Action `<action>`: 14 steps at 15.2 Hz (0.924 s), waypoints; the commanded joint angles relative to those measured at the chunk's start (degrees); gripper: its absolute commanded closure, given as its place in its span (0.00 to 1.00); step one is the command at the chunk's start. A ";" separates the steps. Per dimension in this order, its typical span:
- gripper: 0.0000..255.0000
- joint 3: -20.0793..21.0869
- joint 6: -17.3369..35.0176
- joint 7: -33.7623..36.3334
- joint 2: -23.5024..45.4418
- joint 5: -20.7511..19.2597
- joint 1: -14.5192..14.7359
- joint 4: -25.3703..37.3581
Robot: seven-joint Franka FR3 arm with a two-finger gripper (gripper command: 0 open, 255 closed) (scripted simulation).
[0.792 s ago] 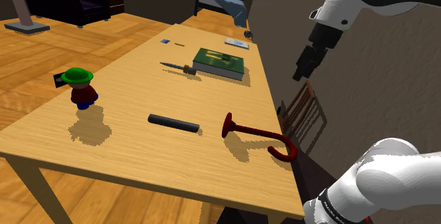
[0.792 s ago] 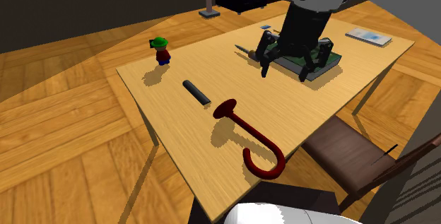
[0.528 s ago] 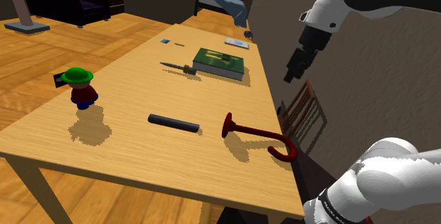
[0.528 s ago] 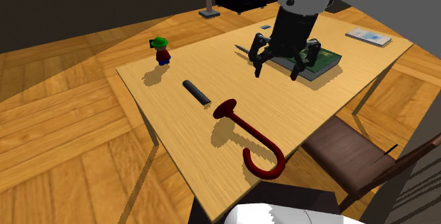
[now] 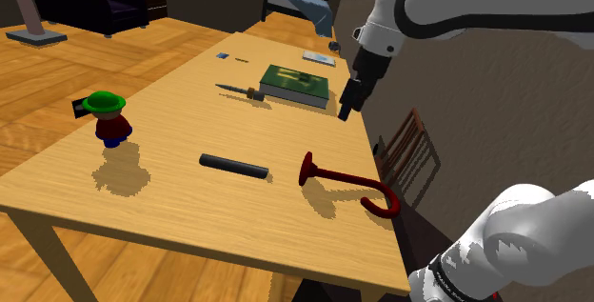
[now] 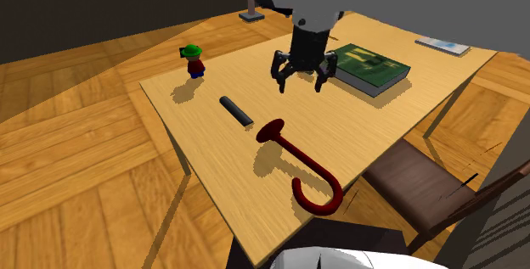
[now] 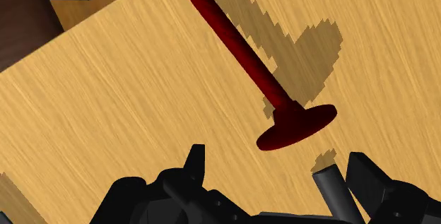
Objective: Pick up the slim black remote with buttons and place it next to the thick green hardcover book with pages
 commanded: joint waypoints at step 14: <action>0.00 9.48 15.19 2.82 28.00 -8.53 5.14 13.57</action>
